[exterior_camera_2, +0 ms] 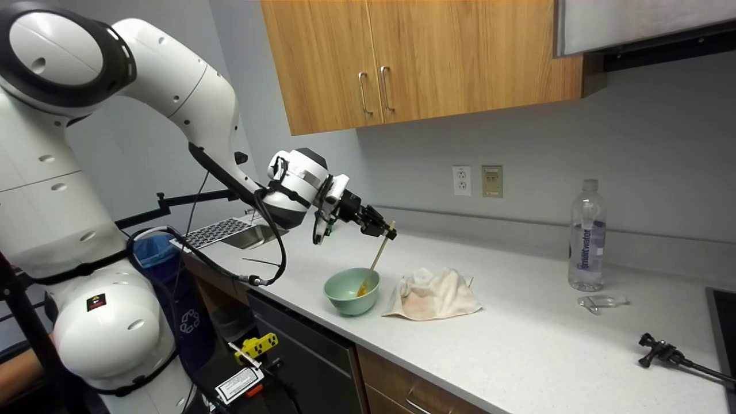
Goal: Use the wooden spoon to mix in the bowl
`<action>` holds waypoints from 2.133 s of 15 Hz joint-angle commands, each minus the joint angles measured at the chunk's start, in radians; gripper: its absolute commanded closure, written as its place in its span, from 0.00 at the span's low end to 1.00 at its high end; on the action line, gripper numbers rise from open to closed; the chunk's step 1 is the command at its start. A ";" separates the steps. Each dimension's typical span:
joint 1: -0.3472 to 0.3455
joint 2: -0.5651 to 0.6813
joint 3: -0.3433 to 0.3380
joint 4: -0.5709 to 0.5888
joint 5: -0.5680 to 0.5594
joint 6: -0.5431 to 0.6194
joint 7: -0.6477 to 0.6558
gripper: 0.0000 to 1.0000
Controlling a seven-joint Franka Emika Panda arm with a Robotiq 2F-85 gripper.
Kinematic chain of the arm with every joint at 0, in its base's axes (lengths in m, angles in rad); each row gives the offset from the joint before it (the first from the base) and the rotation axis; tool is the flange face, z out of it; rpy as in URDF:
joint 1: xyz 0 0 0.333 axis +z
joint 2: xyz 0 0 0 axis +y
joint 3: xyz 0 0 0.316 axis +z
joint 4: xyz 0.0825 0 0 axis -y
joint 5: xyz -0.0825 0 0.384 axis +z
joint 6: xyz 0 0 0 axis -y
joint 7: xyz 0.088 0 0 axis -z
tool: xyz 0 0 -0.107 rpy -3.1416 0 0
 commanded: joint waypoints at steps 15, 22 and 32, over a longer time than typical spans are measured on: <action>0.020 -0.091 0.005 0.021 -0.087 -0.135 0.080 0.96; 0.035 -0.185 -0.006 0.001 0.036 -0.092 -0.054 0.96; 0.021 -0.106 0.002 -0.053 0.157 -0.055 -0.178 0.96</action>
